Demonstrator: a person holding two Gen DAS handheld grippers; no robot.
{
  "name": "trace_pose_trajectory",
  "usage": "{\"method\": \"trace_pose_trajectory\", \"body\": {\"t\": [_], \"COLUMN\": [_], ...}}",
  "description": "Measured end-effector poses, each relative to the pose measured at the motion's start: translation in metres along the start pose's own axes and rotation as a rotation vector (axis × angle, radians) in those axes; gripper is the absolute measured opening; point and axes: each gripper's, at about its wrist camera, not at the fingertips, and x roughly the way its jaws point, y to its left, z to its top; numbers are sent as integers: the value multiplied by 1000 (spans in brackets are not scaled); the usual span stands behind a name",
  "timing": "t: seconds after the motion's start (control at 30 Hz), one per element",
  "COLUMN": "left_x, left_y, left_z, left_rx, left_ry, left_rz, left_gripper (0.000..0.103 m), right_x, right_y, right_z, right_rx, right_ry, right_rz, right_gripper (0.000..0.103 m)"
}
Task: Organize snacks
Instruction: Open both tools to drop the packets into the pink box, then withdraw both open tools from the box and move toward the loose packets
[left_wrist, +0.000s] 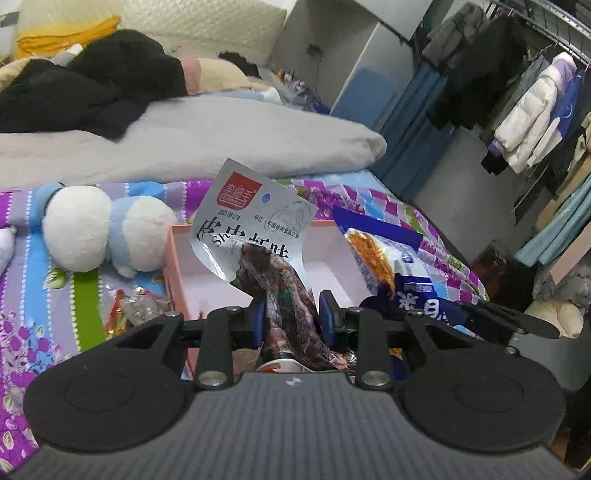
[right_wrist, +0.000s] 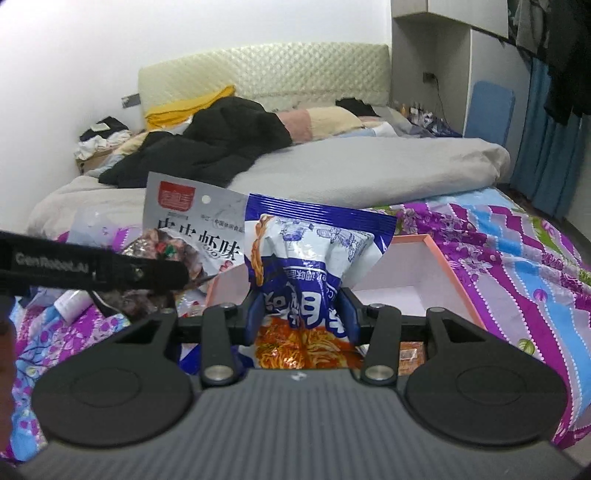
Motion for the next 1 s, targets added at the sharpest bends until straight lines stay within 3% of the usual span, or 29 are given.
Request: {"method": "trace_pose_trajectory", "body": {"t": [0.23,0.33,0.5,0.57,0.63,0.67,0.7,1.0], "left_x": [46,68,88,89,90,90,87,64], "left_y": [-8,0,5,7,8,9,10,1], "left_z": [16,12,4,2,0,1,1,-1], "left_rx": [51,48,46,40,37,28,20,54], "left_ry": [69,166,226,226,224,217,199,142], "left_rz": [59,23,44,52,82,87,82,55], "left_gripper": [34,34,35,36,56,69,71,71], "right_x": [31,50,73,76,77,77,77,67], "right_y": [-22,-36,-53,-52,-54,-56,-58,-59], "right_z": [5,2,-11,-18,-22,-23,-22,-19], "right_rx": [15,59,157,139,150,162,170,171], "right_ry": [90,154,256,272,279,282,279,217], "right_rz": [-47,-40,-14,-34,-34,-33,-37,-40], "right_gripper": [47,47,49,51,57,68,74,74]}}
